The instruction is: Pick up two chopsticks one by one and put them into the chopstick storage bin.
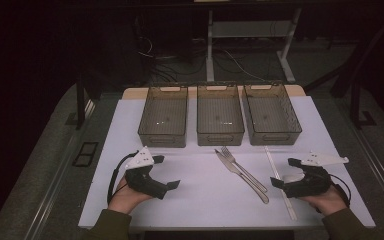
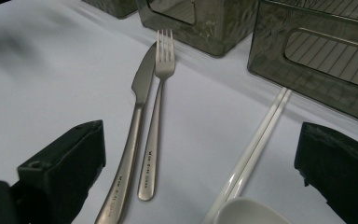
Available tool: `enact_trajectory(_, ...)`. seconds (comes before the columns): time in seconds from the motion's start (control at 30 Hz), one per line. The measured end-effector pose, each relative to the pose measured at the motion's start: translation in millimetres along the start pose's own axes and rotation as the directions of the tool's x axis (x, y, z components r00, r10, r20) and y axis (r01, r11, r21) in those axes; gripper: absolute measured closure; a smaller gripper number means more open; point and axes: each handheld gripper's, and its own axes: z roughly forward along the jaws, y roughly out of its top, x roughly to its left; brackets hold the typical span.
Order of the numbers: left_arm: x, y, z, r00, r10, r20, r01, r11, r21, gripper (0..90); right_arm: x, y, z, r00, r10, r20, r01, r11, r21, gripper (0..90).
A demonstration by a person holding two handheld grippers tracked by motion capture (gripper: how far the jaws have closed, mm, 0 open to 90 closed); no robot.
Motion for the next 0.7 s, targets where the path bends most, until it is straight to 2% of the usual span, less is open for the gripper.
enact_trajectory(0.3, -4.0, -0.6, 2.3, 1.0, 0.005, 0.006, -0.005, 0.9999, 0.009, 0.0, -3.8, 6.2, -0.6, 0.9996, 0.022, 0.016, -0.023, 0.999, 0.034, 7.3)
enact_trajectory(0.37, -4.6, -0.7, 3.0, 0.9999, 0.002, 0.011, -0.002, 1.0, 0.008, 0.0, -5.7, 10.0, -0.8, 0.9993, 0.023, 0.03, -0.025, 0.999, 0.04, 14.9)
enact_trajectory(0.43, -4.6, -0.8, 2.9, 0.9999, 0.003, 0.011, -0.003, 0.9999, 0.01, 0.0, -7.1, 12.1, -0.9, 0.999, 0.031, 0.032, -0.032, 0.999, 0.033, 15.1)
enact_trajectory(0.5, -5.0, -0.6, 2.6, 0.9999, -0.001, 0.01, 0.001, 1.0, 0.006, 0.0, -11.1, 17.4, 1.2, 0.9982, 0.035, 0.048, -0.037, 0.999, 0.03, 21.5)
enact_trajectory(0.57, -5.8, -0.8, 2.3, 0.9999, 0.01, 0.014, -0.01, 0.9999, 0.01, 0.0, -13.5, 20.2, 3.9, 0.9978, 0.043, 0.051, -0.045, 0.998, 0.038, 24.5)
enact_trajectory(0.7, -6.4, -2.0, 2.3, 0.9999, 0.005, 0.015, -0.005, 0.9999, 0.01, 0.0, -17.4, 21.6, 7.0, 0.9967, 0.055, 0.059, -0.058, 0.997, 0.051, 31.0)
